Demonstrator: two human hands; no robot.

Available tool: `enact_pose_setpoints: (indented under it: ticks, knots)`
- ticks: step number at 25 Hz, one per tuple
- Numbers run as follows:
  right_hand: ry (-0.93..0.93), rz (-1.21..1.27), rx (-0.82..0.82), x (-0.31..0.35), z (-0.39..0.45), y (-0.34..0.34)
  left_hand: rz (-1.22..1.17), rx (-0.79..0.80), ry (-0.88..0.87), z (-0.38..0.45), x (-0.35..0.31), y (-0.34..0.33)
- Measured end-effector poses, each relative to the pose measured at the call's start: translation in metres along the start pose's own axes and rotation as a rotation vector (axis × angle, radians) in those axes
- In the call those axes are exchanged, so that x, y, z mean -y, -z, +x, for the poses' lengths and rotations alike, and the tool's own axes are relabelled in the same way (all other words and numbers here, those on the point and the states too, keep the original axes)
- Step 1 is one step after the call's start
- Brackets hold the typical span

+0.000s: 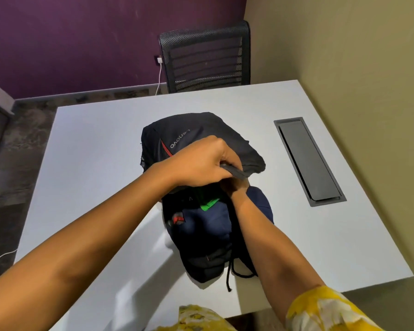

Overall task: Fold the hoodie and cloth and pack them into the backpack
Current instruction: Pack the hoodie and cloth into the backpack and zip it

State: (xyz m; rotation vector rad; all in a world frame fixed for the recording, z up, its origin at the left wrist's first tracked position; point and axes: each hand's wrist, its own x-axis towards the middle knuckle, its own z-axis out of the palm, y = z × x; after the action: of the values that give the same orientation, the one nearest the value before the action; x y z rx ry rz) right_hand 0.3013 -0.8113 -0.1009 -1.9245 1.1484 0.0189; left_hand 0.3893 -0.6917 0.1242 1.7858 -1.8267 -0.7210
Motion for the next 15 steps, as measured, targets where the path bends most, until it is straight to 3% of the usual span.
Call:
enact_pose_setpoints:
  ticks: [2,5,8,10,13,15]
  knots:
    - [0.052,-0.157,0.038,0.005,-0.007,0.02,-0.036,-0.138,0.045,0.0,0.011,0.002]
    - [0.134,-0.106,0.226,0.002,-0.024,0.06,-0.032,-0.24,0.099,-0.003,0.028,0.001]
    - [0.095,-0.574,0.291,-0.027,-0.026,0.084,-0.072,-0.318,0.168,-0.006,0.04,-0.009]
    - [0.186,-0.865,0.309,-0.04,-0.035,0.094,-0.067,-0.388,0.204,-0.005,0.045,-0.017]
    - [0.298,-0.903,0.342,-0.067,-0.063,0.106,-0.057,-0.374,0.246,-0.006,0.05,-0.04]
    - [0.236,-0.812,0.429,-0.086,-0.086,0.111,-0.037,-0.3,0.278,-0.011,0.052,-0.065]
